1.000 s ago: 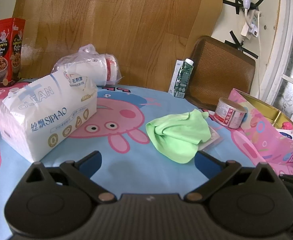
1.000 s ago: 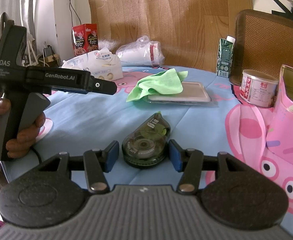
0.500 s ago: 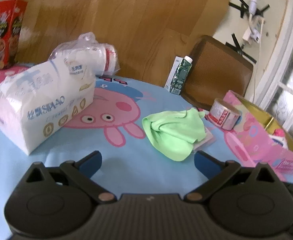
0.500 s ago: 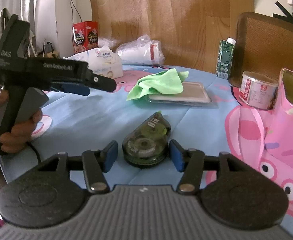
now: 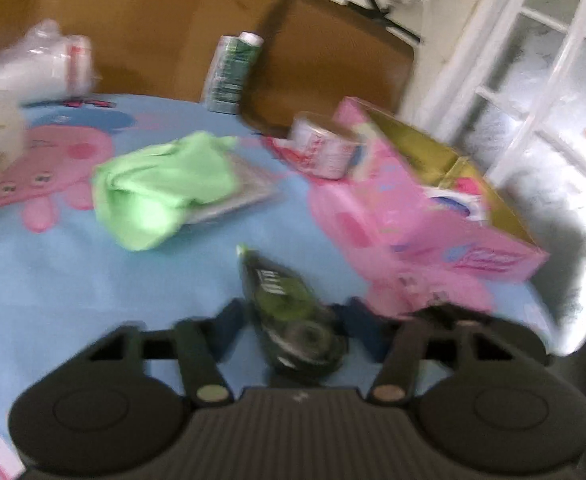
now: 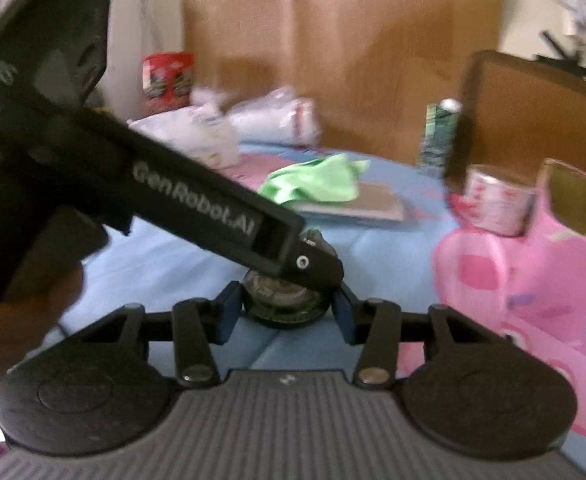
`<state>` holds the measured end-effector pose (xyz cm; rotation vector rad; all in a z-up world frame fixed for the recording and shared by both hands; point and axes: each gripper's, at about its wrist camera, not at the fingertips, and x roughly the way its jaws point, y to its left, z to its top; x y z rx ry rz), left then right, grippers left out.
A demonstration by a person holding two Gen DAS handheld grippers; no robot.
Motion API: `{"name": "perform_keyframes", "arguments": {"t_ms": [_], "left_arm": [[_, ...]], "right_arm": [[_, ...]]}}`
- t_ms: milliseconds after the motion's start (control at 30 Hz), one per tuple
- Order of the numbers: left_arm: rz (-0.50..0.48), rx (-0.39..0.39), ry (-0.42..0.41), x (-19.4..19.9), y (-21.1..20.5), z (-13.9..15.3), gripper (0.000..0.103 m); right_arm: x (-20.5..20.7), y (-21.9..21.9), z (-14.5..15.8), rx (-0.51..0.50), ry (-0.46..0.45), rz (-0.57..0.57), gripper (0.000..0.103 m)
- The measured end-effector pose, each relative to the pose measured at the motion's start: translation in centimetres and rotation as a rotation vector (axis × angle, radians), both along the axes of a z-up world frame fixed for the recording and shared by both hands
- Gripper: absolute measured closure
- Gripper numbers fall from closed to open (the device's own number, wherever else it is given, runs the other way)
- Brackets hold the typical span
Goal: Organize soft objects
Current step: 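Carry the tape roll over the pink tin and release it inside, then grasp the green cloth with the right tool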
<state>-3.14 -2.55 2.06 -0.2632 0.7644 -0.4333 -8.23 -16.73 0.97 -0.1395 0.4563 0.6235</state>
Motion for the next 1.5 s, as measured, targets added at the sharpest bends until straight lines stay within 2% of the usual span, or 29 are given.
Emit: {"name": "perform_keyframes", "arguments": {"t_ms": [167, 300, 400, 433, 500, 567, 633, 767, 967, 1100, 1300, 1367, 1433, 1500], "left_arm": [[-0.084, -0.007, -0.088, 1.1, -3.2, 3.4, 0.050], [-0.166, 0.024, -0.171, 2.9, -7.8, 5.9, 0.049], [-0.219, 0.044, -0.207, 4.8, -11.7, 6.9, 0.047], [-0.234, 0.051, -0.211, 5.5, -12.9, 7.0, 0.045], [-0.231, 0.077, -0.227, 6.5, -14.8, 7.1, 0.024], [-0.187, 0.121, -0.267, 7.2, -16.3, 7.0, 0.021], [-0.155, 0.144, -0.274, 7.2, -16.5, 6.8, 0.021], [-0.130, 0.116, -0.267, 6.1, -14.2, 6.1, 0.016], [-0.037, 0.102, -0.242, 4.1, -7.8, 4.6, 0.014], [0.114, 0.099, -0.229, 2.0, -1.1, 3.1, 0.013], [0.389, 0.154, -0.161, 0.2, 8.3, 0.4, 0.013], [0.430, 0.126, -0.143, -0.2, 10.4, -0.4, 0.013], [0.448, 0.084, -0.130, -0.5, 11.5, -1.1, 0.014], [0.444, 0.023, -0.166, -0.7, 12.1, -0.8, 0.012]], "right_arm": [[-0.6, -3.2, 1.8, 0.059, -0.106, -0.100, 0.051], [-0.3, -6.4, 3.5, 0.072, -0.194, -0.201, 0.051], [0.8, -9.3, 4.3, 0.076, -0.214, -0.277, 0.051], [1.5, -10.3, 4.6, 0.076, -0.217, -0.305, 0.051], [2.9, -11.7, 4.9, 0.055, -0.217, -0.358, 0.051], [5.4, -12.9, 4.5, 0.024, -0.203, -0.430, 0.051], [7.7, -14.2, 3.7, -0.007, -0.183, -0.551, 0.044], [7.1, -16.3, 3.1, 0.126, -0.158, -0.574, 0.045], [4.5, -15.1, 2.9, 0.196, -0.192, -0.536, 0.045], [3.8, -12.1, 3.4, 0.215, -0.190, -0.431, 0.045], [5.5, -4.9, 2.8, 0.160, -0.094, -0.199, 0.044], [6.5, -2.5, 2.7, 0.136, -0.074, -0.146, 0.043], [7.6, -0.5, 2.6, 0.131, -0.046, -0.109, 0.035], [9.3, 1.2, 2.5, 0.143, -0.019, -0.104, 0.031]]}}
